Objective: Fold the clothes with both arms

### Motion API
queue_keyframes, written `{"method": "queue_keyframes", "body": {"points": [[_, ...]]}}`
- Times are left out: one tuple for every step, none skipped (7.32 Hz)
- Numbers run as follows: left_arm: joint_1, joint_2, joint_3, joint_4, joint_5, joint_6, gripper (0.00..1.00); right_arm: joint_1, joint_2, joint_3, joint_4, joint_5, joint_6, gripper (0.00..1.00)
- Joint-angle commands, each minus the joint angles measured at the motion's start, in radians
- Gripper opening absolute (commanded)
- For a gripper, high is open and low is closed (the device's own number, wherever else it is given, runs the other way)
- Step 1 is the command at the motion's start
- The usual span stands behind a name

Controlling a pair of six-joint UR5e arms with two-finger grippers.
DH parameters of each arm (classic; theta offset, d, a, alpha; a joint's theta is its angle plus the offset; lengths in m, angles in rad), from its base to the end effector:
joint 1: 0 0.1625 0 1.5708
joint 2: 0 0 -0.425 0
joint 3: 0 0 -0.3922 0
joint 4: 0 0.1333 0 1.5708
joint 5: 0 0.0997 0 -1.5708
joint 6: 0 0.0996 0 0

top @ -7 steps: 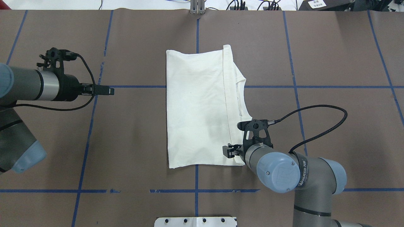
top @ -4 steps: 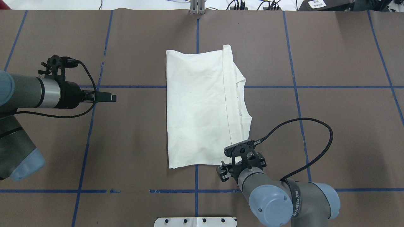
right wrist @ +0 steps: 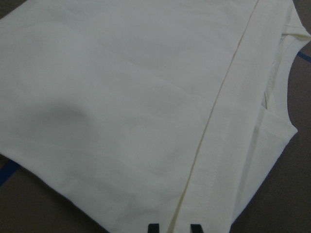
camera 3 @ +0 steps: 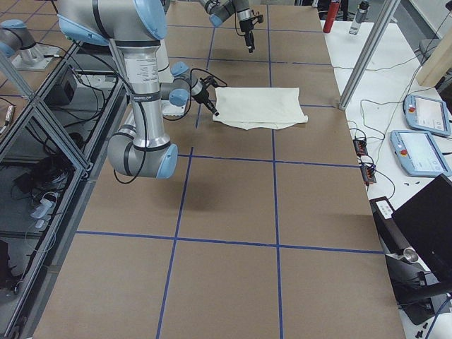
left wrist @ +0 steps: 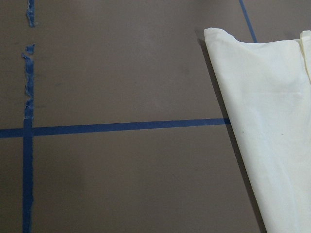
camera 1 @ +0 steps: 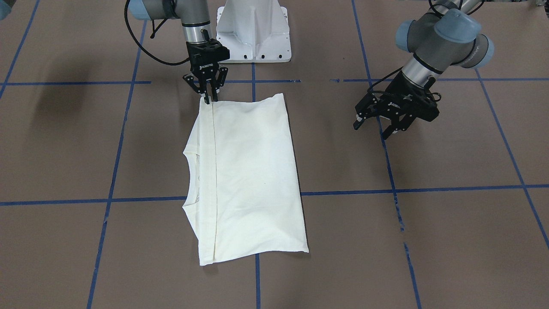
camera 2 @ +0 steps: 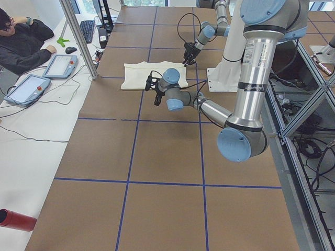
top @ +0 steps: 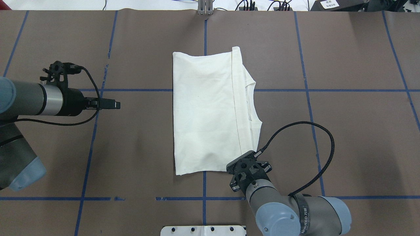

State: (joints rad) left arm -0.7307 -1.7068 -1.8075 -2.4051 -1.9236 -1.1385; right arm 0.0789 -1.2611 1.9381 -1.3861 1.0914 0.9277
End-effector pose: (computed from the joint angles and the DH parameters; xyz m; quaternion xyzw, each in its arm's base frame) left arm 0.3404 -0.4378 0.3808 0.1862 0.5463 -0.0220 0.8164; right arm -0.5513 -0.2234 0.3035 0.3451 -0.3034 -0.1505 0.8753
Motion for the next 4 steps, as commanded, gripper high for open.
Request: {"method": "queue_keyframes", "body": {"points": [[0.002,0.002,0.000,0.000,0.000,-0.001,1.00,0.002,-0.004,-0.001,-0.002,-0.013,-0.015,0.33],[0.004,0.003,-0.001,0.000,0.000,-0.001,1.00,0.002,-0.007,0.001,-0.002,-0.013,-0.015,0.32],[0.004,0.003,0.000,0.000,0.000,-0.001,1.00,0.002,-0.009,0.002,-0.001,-0.016,-0.013,0.12],[0.004,0.003,-0.001,0.000,0.000,-0.001,1.00,0.002,-0.017,0.004,-0.001,-0.021,-0.007,0.00]]}}
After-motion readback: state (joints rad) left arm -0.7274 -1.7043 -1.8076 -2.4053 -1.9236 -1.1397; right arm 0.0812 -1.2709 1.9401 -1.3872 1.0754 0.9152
